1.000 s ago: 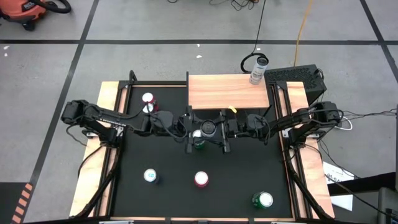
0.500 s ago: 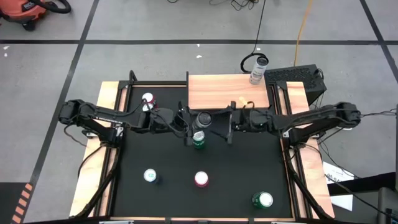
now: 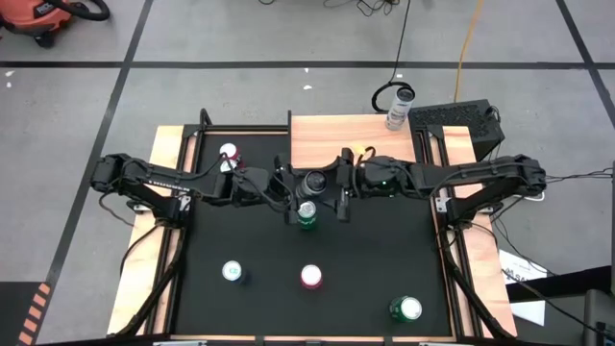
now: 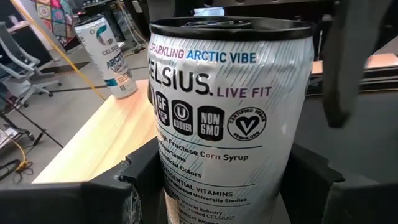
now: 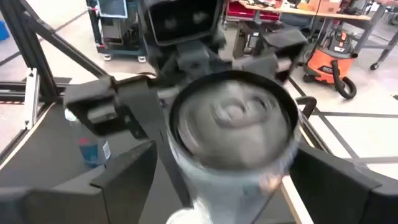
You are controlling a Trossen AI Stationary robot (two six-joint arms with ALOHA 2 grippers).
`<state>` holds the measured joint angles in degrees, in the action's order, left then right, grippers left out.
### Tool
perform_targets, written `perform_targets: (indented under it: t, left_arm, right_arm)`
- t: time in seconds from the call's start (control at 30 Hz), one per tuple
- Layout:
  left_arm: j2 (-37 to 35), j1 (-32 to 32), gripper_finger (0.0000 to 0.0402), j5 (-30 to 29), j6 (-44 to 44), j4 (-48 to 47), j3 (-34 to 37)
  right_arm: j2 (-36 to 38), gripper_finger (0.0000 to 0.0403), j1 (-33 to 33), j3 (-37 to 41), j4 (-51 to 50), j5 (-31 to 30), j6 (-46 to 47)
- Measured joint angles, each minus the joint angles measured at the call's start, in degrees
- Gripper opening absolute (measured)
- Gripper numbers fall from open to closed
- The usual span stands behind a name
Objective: Place canned beverage on shelf
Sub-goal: Put the white soda can on the shelf
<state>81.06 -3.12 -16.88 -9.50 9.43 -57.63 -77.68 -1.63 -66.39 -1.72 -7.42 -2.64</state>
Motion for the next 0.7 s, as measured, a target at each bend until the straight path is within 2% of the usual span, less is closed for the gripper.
perform_targets:
  t: [0.23, 0.3, 0.5, 0.7]
  left_arm:
    - [0.1, 0.7, 0.0239, -0.1, 0.0, -2.1, 0.0]
    - [0.1, 0.8, 0.0239, -0.4, 0.1, -2.3, 0.0]
    - [0.1, 0.8, 0.0239, -0.6, 0.1, -2.5, 0.0]
    - [0.1, 0.8, 0.024, -0.9, 0.3, -2.5, 0.0]
  right_arm:
    - [-2.1, 0.0322, 0.0, -3.6, -3.8, -1.2, 0.5]
    - [-2.0, 0.0305, 0.0, -3.6, -3.8, -3.0, 1.0]
    - [-2.0, 0.0237, 0.0, -3.6, -4.2, -3.1, 1.6]
    - [-2.0, 0.0234, 0.1, -3.6, -4.4, -3.1, 1.8]
